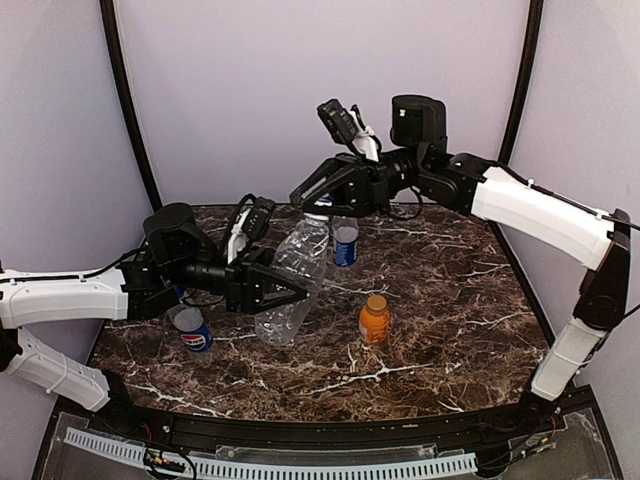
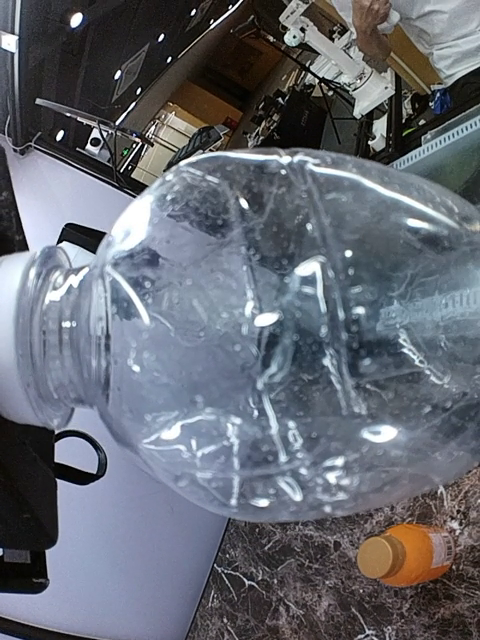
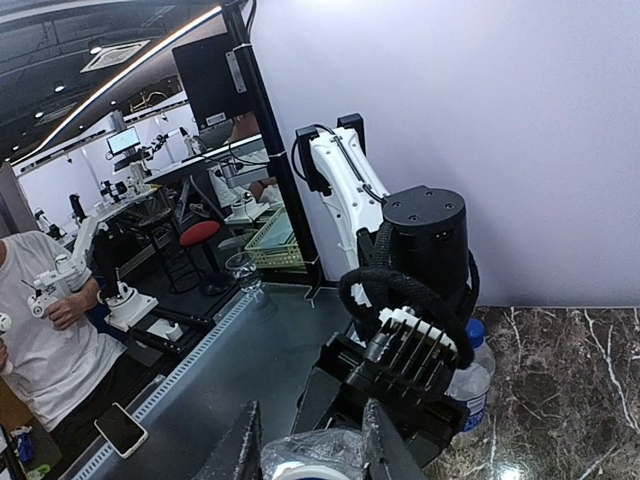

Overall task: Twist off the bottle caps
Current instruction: Unscrew the bottle cap from the plastic bottle.

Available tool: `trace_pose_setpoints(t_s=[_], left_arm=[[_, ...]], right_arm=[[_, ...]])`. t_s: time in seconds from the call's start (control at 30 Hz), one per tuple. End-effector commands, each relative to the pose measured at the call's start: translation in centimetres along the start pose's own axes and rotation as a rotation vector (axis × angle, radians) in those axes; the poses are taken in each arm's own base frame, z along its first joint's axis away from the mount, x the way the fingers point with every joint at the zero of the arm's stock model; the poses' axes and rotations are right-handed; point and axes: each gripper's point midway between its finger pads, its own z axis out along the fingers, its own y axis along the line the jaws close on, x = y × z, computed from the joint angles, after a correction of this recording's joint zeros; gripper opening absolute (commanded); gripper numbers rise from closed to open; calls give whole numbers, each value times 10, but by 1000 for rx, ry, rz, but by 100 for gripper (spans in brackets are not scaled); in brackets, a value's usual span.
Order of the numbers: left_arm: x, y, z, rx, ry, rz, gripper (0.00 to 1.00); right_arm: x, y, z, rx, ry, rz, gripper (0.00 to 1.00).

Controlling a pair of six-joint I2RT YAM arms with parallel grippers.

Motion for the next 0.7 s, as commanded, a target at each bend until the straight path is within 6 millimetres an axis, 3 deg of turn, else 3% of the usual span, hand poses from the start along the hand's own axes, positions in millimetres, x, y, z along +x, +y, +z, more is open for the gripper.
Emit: trace_pose_setpoints(t_s=[0.0,0.17,0.27,0.47,0.67], left_arm=[[-23,-36,-6,117,-56,137,31],[-27,-7,-7,-68,-57,141,31],[-31,14,-10,-191,-68,137,31],[-33,50,-14,-387,-53,104,31],[-38,63,-15,-456,-58,91,31]], right_arm=[[-13,2,-14,16,-22,-37,26],[-33,-15,-27,218,-81,27,62],[-42,-24,-34,328,-118,90,75],[-44,-52,-47,613,-169,191,81],[-28,-75,-50,761,-153,250,77]])
